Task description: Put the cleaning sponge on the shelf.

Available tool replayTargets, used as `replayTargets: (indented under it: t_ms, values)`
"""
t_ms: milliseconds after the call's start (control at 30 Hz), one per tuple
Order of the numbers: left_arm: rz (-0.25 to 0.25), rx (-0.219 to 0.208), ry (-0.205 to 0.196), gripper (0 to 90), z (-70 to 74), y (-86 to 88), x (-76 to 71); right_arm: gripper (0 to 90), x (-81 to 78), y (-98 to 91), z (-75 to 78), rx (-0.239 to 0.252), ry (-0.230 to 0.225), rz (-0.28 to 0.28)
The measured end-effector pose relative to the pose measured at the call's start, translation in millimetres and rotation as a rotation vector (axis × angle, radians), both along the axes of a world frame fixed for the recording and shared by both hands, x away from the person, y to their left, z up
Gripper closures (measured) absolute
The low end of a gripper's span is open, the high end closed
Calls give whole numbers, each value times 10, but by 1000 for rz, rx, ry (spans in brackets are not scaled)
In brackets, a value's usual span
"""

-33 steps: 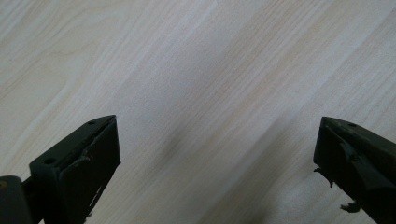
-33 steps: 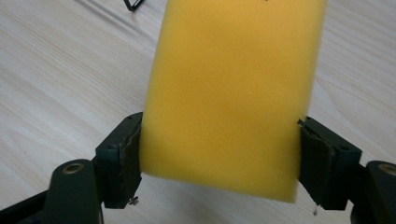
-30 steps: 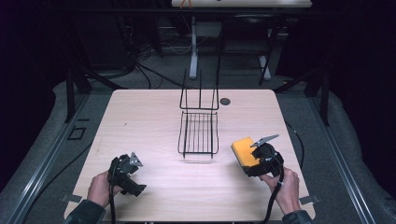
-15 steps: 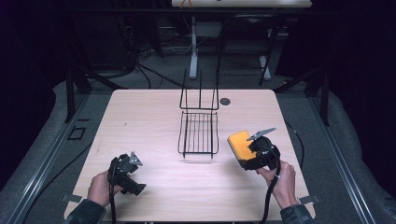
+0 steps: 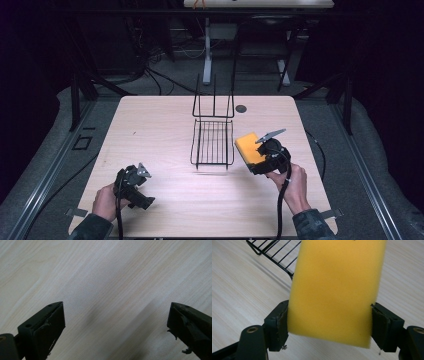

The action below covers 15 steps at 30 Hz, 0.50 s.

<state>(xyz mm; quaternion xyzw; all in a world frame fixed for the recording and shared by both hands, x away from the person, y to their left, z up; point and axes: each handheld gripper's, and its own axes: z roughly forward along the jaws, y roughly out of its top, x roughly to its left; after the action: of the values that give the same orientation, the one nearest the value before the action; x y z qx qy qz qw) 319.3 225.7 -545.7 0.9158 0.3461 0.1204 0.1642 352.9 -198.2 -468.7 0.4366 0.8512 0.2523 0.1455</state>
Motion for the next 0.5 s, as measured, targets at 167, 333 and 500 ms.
replayTargets:
  t_ms: [167, 333, 500]
  values:
    - [24, 6, 7, 15, -6, 34, 0, 260, 60, 27, 53, 16, -17, 2]
    - [27, -1, 6, 16, -2, 44, -2, 261, 108, 73, 70, 17, -17, 9]
    - [18, 1, 8, 17, -4, 28, -5, 261, 150, 135, 49, 14, -25, 25]
